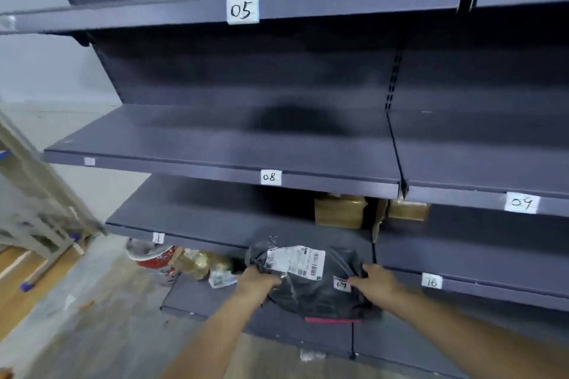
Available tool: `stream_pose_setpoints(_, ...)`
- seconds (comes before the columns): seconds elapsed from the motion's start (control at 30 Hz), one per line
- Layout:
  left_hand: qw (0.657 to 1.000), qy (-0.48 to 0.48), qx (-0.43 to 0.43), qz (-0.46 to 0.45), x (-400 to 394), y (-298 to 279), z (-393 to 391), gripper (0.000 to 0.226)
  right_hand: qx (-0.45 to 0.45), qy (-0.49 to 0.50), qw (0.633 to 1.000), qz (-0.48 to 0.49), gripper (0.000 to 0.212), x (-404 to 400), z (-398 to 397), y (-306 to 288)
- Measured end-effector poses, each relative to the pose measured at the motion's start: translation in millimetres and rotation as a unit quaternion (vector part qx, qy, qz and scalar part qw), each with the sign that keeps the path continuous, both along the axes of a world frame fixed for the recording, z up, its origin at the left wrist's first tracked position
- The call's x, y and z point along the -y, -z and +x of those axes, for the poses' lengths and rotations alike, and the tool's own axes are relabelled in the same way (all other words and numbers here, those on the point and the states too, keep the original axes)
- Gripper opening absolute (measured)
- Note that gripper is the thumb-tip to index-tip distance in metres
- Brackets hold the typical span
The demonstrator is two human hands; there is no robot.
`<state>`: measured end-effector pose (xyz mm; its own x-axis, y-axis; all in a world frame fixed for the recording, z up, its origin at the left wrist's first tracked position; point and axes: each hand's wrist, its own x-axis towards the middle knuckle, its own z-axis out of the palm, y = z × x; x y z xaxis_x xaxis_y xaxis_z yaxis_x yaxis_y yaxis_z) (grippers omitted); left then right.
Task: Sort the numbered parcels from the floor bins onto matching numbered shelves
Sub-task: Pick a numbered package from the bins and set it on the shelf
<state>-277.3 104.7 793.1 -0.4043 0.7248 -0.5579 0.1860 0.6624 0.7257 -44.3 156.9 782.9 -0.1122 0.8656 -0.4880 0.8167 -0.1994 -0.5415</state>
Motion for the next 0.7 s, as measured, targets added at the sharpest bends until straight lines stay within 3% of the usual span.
stream_pose_setpoints(0.2,0.999,0.054,0.008,0.008,-42,36,-42,0.019,0.004,0.056,0.998,0.018,0.012,-10,-37,20)
stream_pose_setpoints(0.4,0.999,0.033,-0.019,0.03,-94,63,-84,0.014,-0.025,0.069,0.995,0.065,0.025,-55,-83,48)
stream_pose_setpoints(0.5,0.995,0.012,-0.08,0.054,-126,75,-104,0.019,-0.058,0.089,0.989,0.106,0.039,-86,-112,65)
stream_pose_setpoints(0.57,0.99,-0.013,-0.118,0.077,-146,80,-114,0.035,-0.078,0.114,0.982,0.131,0.051,-106,-131,74)
stream_pose_setpoints(0.7,0.979,0.021,-0.166,0.113,-189,99,-126,0.05,-0.069,0.118,0.968,0.21,0.049,-145,-165,92)
